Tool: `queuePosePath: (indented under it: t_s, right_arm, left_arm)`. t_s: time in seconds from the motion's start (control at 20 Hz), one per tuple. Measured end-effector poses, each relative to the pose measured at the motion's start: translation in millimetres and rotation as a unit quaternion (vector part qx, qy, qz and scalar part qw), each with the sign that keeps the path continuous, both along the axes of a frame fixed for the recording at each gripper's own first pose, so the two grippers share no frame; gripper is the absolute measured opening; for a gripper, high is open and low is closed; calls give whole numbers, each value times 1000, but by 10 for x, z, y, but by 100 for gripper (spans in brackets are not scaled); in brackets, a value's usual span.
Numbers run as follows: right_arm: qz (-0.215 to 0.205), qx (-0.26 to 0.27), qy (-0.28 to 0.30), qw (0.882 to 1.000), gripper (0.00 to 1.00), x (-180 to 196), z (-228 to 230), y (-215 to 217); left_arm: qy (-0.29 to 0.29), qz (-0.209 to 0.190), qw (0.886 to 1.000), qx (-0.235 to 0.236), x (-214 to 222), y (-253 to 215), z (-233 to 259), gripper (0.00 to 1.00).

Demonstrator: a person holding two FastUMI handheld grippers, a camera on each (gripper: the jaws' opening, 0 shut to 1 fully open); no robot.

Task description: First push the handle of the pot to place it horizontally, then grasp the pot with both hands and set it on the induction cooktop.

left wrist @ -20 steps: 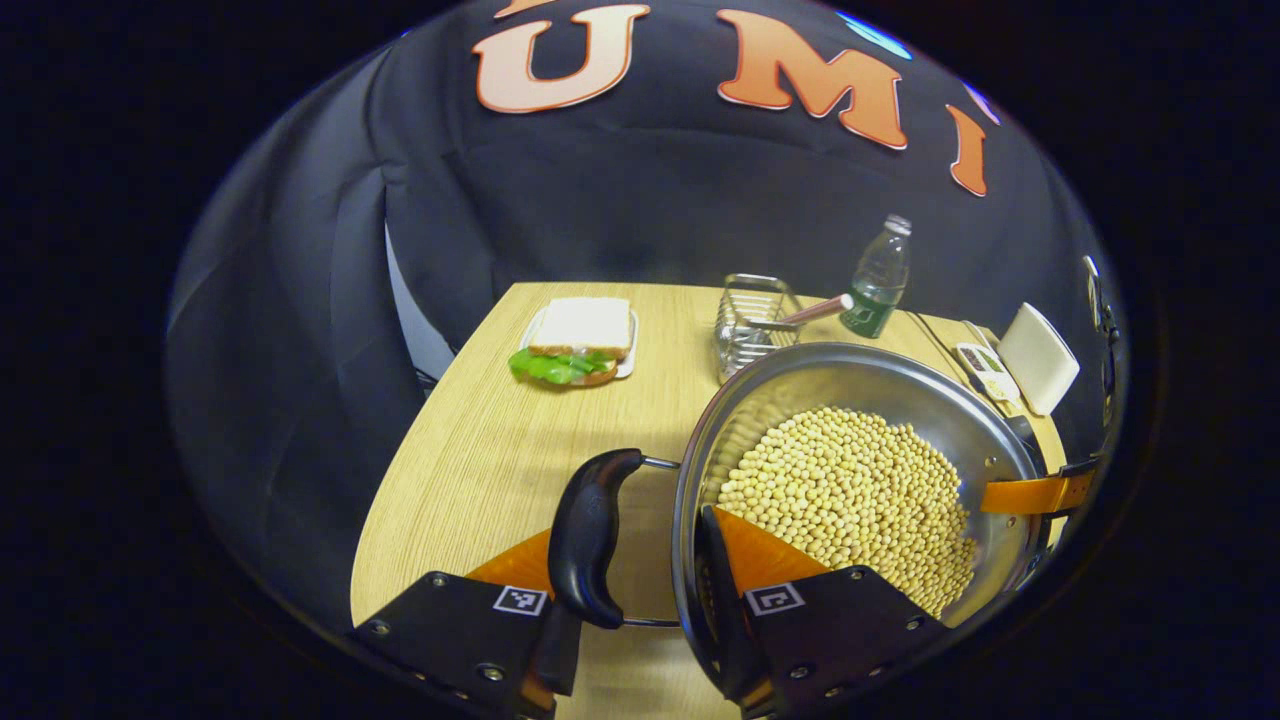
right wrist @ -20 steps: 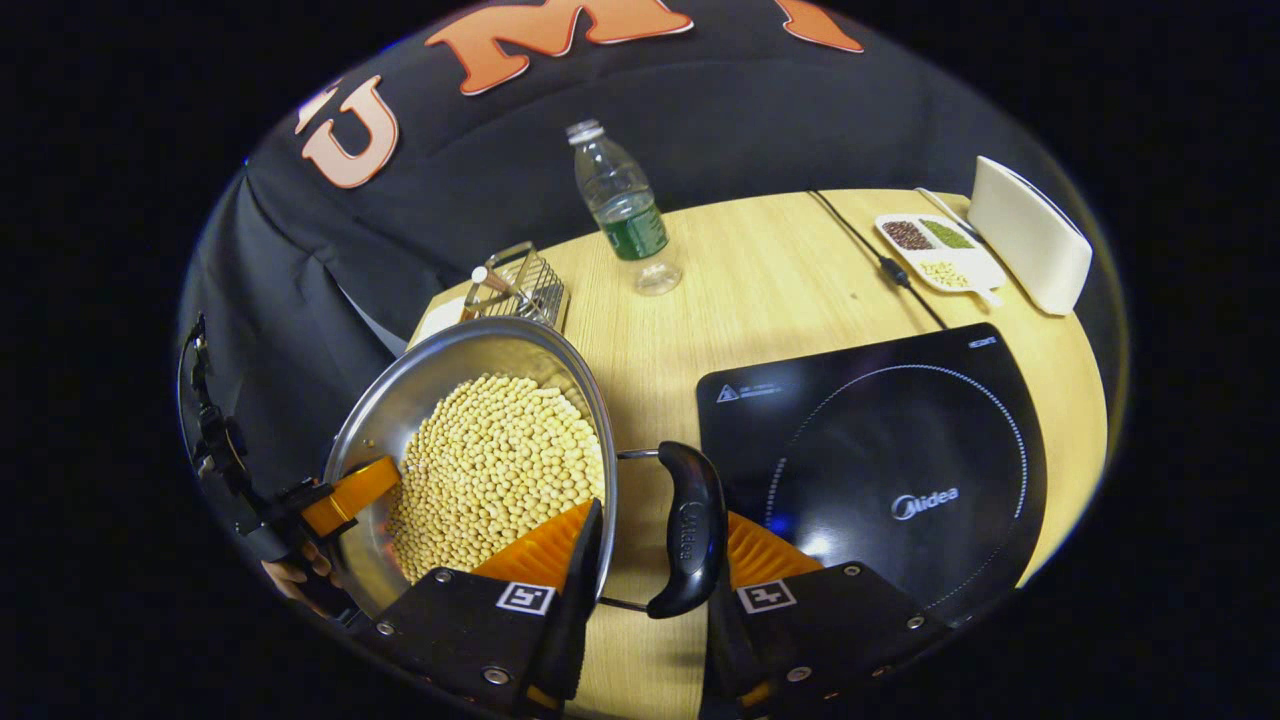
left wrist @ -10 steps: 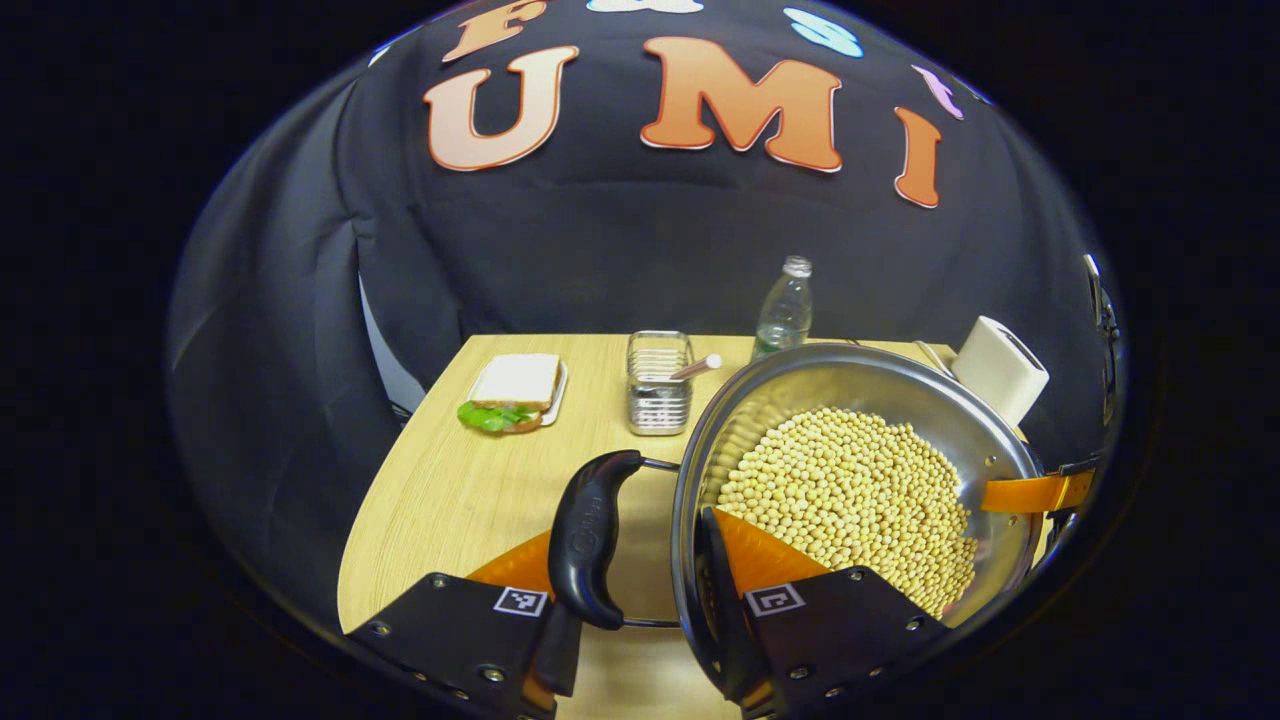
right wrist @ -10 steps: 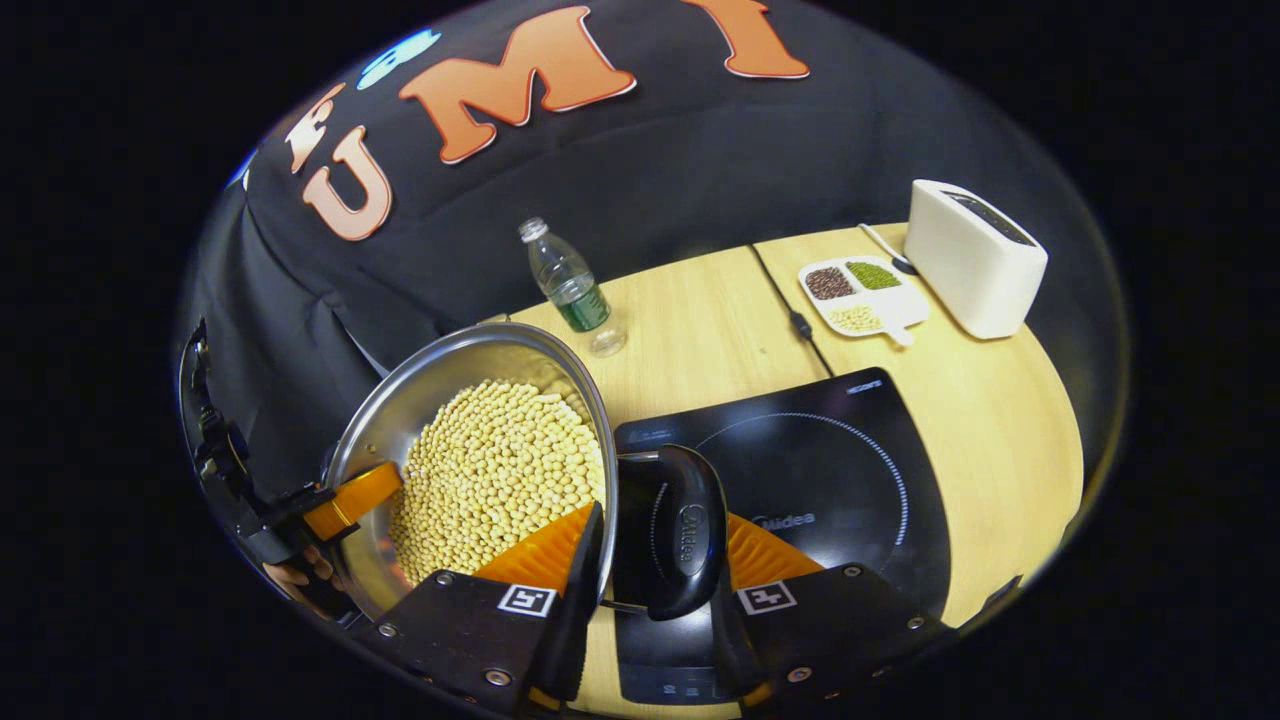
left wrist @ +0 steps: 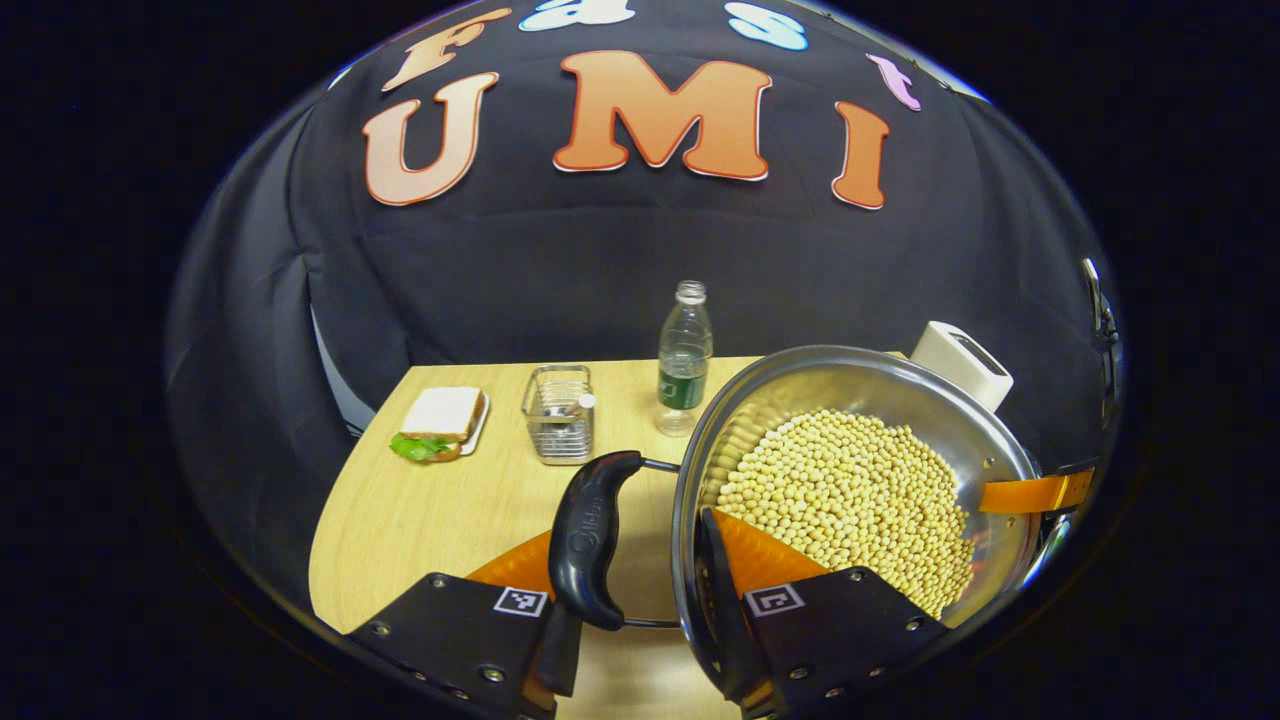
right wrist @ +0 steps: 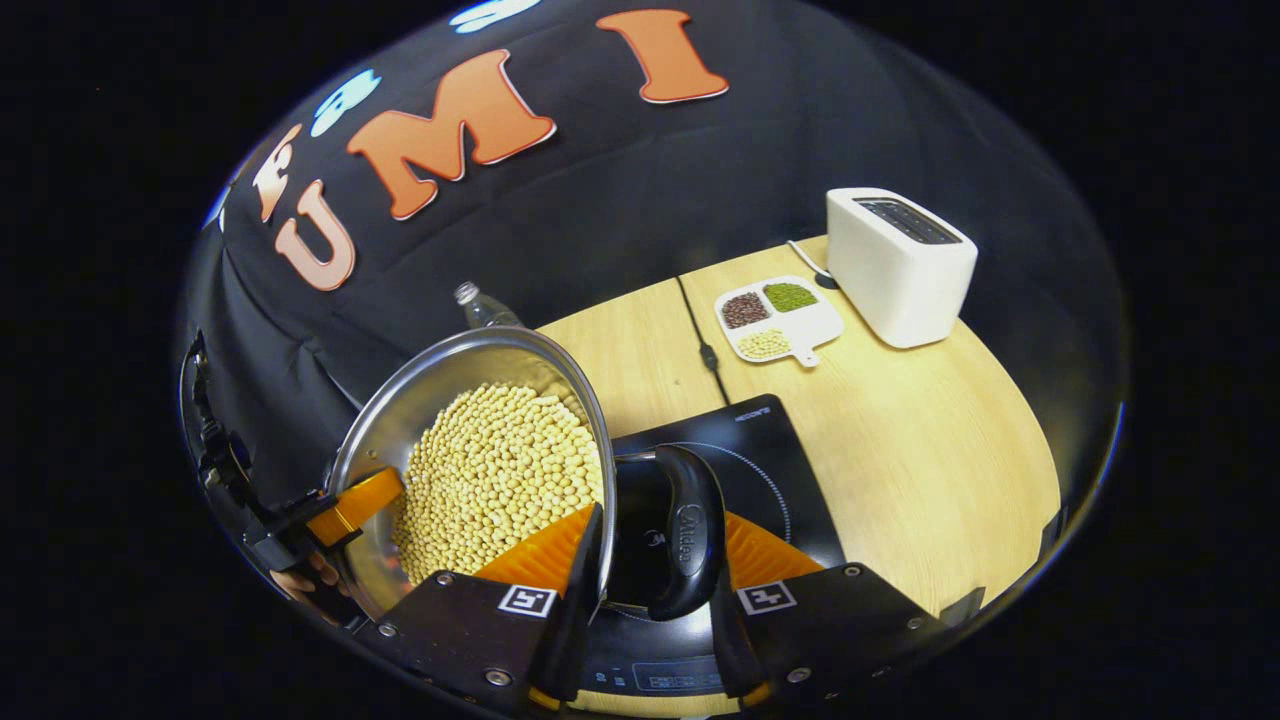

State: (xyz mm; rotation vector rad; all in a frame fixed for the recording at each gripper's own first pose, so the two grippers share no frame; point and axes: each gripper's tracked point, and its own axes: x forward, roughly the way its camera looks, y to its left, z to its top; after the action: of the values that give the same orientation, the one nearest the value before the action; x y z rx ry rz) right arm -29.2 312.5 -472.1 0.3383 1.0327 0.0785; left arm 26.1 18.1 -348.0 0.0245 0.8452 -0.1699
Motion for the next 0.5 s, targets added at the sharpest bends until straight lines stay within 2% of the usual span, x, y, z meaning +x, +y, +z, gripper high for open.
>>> queuePosePath:
  t_s: [0.05, 0.1, 0.15, 0.2, 0.25, 0.3, 0.5]
  right_arm:
    - [-4, -2, 1, 1000, 51, -14, 22, -3]
    - [-8, -4, 1, 1000, 46, -15, 46, -6]
    - [-11, -7, 0, 1000, 51, -24, 66, -11]
    - [-15, -9, -1, 1000, 51, -20, 84, -13]
    - [-18, -11, -1, 1000, 46, -36, 85, -15]
    - [-21, -12, 0, 1000, 51, -46, 86, -6]
    - [-26, -20, -1, 999, 51, -77, 115, 9]
  left_arm:
    - [2, -4, 1000, -2, 12, -93, -23, 57]
    - [4, -8, 1000, -4, 25, -178, -55, 57]
    - [6, -12, 1000, -7, 36, -263, -73, 57]
    - [6, -15, 1000, -10, 36, -349, -79, 56]
    - [7, -19, 1000, -11, 51, -426, -91, 57]
    - [7, -22, 1000, -13, 59, -508, -103, 56]
    - [11, -30, 999, -20, 65, -480, -163, 57]
